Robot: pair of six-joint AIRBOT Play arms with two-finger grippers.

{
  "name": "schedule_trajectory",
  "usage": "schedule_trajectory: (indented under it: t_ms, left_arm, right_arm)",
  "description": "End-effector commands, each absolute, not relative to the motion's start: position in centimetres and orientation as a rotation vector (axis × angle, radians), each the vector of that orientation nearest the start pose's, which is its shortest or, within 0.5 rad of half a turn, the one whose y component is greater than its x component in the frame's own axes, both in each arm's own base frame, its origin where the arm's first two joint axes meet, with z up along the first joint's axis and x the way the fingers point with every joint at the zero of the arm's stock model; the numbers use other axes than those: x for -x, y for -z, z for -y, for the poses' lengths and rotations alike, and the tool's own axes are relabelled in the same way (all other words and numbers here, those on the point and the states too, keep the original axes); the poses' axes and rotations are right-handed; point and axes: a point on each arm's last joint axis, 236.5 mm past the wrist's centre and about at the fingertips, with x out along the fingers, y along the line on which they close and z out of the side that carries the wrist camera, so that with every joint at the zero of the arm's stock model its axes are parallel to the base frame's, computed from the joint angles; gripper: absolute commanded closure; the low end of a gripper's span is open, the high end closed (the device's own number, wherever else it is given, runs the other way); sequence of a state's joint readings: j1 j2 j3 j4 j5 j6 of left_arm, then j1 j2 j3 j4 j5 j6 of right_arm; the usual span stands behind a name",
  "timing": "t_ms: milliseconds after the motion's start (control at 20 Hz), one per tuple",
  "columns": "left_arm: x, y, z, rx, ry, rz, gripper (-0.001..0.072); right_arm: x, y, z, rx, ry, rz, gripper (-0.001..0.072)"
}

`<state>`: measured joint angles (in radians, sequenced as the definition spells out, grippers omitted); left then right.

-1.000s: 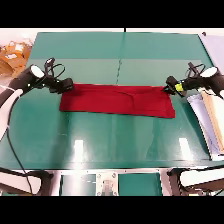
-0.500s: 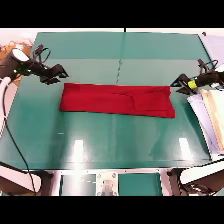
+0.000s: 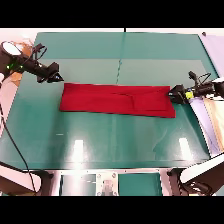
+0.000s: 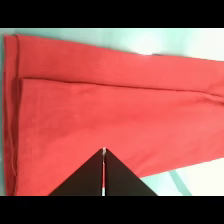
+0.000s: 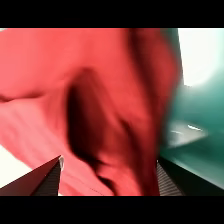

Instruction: Fold the shirts.

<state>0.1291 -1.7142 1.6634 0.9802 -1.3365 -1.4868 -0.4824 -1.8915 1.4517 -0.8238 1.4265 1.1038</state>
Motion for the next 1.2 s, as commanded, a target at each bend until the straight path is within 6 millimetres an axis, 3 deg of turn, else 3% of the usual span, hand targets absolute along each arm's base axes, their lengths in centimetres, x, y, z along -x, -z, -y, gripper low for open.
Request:
schedule_trajectory:
  t_ms: [0,150,200,250,300,350,500,600,750,900,1000,1150]
  left_arm:
    - [-48.1,-2.8,7.2,0.540,0.354,-1.295,0.0689]
    - [-47.9,-2.8,7.6,0.537,0.365,-1.304,0.0688]
    - [-47.8,-2.8,8.1,0.530,0.374,-1.307,0.0689]
    - [-47.7,-2.7,8.9,0.514,0.387,-1.311,0.0689]
    - [-47.6,-2.7,10.0,0.492,0.405,-1.310,0.0689]
    - [-47.7,-2.8,11.5,0.460,0.434,-1.297,0.0689]
    - [-48.6,-3.2,17.8,0.387,0.508,-1.214,0.0689]
    - [-48.9,-3.1,23.2,0.346,0.560,-1.135,0.0689]
    - [-48.3,-0.8,32.3,0.312,0.633,-1.054,0.0689]
    - [-46.5,2.2,40.6,0.388,0.698,-1.028,0.0689]
    - [-44.8,4.2,44.6,0.462,0.718,-1.045,0.0689]
    - [-43.0,6.5,47.3,0.505,0.723,-1.079,0.0689]
  right_arm:
    - [-43.1,9.4,2.5,-0.765,-0.497,-1.372,0.0058]
    - [-44.2,9.9,2.0,-0.736,-0.470,-1.351,0.0067]
    - [-44.6,10.1,1.9,-0.729,-0.459,-1.343,0.0181]
    - [-44.8,10.1,1.8,-0.723,-0.457,-1.340,0.0438]
    - [-44.8,10.1,1.6,-0.718,-0.461,-1.340,0.0590]
    - [-44.9,9.8,1.6,-0.721,-0.462,-1.341,0.0697]
    - [-45.0,7.9,1.4,-0.732,-0.487,-1.355,0.0698]
    - [-45.3,5.3,1.3,-0.718,-0.506,-1.342,0.0699]
    - [-45.1,-1.0,0.6,-0.659,-0.551,-1.302,0.0698]
    - [-44.0,-8.2,-1.5,-0.598,-0.570,-1.254,0.0698]
    - [-42.9,-12.6,-4.2,-0.587,-0.607,-1.227,0.0698]
    - [-42.2,-16.8,-8.1,-0.554,-0.652,-1.187,0.0697]
